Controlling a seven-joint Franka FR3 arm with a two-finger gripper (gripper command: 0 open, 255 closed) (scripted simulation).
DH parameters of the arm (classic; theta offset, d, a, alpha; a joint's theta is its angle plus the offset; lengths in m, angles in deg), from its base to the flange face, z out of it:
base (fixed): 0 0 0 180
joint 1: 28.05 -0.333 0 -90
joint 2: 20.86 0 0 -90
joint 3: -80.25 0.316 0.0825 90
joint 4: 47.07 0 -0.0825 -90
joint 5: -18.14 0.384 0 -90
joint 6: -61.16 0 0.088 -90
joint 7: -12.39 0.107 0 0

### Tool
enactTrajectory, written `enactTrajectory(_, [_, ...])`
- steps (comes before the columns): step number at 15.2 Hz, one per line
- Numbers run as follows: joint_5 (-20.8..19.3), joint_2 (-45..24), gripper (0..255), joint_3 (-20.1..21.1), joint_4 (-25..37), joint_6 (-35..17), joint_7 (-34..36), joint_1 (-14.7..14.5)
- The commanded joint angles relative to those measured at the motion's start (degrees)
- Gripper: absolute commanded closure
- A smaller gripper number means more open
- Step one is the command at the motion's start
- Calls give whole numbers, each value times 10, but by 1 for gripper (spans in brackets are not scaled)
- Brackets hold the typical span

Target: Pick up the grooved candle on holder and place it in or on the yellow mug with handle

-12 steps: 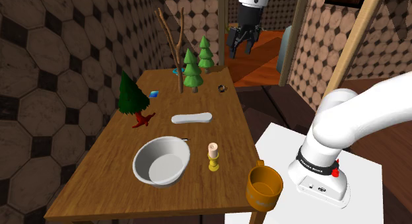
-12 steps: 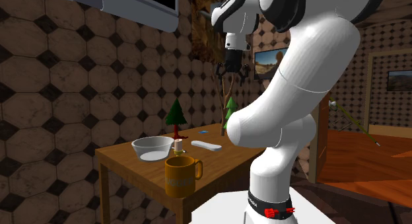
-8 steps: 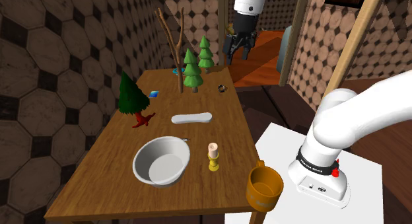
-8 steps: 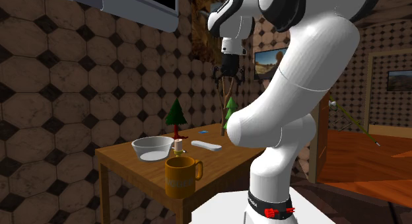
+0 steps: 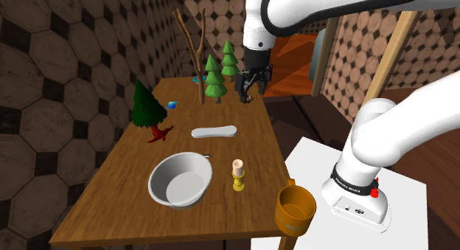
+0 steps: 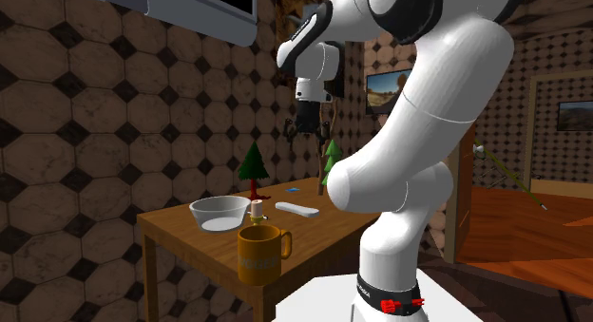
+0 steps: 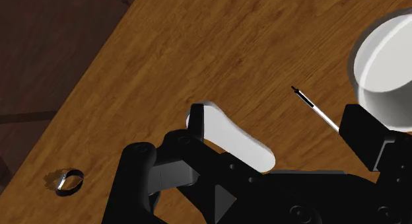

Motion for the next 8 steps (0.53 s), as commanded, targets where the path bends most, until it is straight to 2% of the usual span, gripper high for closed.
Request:
enactTrajectory(1, [12, -19, 0, 17, -13, -21, 13, -9])
enactTrajectory(8, [55, -95, 0, 76, -40, -89, 59, -42])
